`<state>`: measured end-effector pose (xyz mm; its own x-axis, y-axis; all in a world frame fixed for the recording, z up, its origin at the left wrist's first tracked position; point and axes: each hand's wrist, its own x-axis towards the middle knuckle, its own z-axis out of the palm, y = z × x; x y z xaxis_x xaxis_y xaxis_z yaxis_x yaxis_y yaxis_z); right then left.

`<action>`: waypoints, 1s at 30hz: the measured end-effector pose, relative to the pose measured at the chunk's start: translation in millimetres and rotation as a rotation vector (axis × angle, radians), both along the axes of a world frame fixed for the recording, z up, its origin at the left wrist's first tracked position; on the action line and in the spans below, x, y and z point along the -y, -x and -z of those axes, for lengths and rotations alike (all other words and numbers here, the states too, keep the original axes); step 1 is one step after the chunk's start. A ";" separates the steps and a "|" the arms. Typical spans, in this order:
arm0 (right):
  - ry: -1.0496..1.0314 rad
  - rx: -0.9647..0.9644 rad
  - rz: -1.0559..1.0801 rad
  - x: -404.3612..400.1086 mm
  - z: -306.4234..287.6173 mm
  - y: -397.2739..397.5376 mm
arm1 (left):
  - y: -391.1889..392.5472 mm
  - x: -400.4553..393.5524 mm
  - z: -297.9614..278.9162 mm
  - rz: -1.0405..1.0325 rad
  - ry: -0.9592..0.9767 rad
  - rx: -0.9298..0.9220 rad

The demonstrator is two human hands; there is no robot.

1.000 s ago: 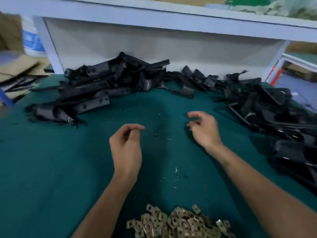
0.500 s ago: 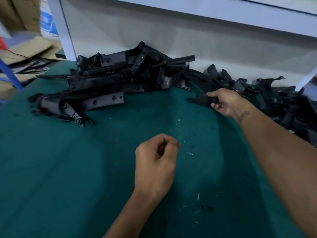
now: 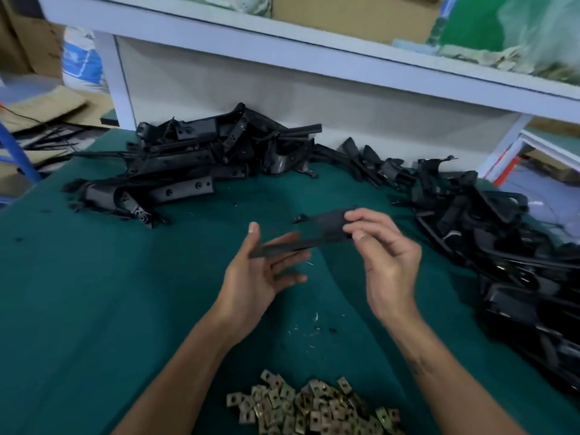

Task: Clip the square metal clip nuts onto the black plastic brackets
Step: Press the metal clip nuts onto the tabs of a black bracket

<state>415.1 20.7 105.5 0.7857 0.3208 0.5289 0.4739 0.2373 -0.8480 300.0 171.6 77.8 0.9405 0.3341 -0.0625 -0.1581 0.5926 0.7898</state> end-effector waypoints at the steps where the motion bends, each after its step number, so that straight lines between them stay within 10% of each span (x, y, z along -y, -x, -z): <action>1: 0.013 0.076 0.040 1.5 -1.7 7.7 | 3.5 -3.9 -0.3 0.114 0.013 0.021; 8: 0.135 0.374 0.089 5.0 -2.4 31.3 | 33.5 -13.3 -8.9 0.618 -0.323 0.071; 13: 0.211 0.583 0.123 -6.0 0.7 42.5 | 21.1 8.1 -22.5 0.152 -0.738 0.053; 17: 0.277 0.529 0.109 -15.6 7.6 40.3 | 18.9 21.0 -28.6 -0.127 -0.722 0.090; 22: 0.388 0.492 -0.145 -11.1 12.1 46.0 | 18.5 17.1 -8.9 -0.626 -1.108 -0.231; 30: 0.584 -0.052 -0.308 54.7 8.8 6.7 | 28.9 2.0 7.8 -0.600 -1.707 -0.365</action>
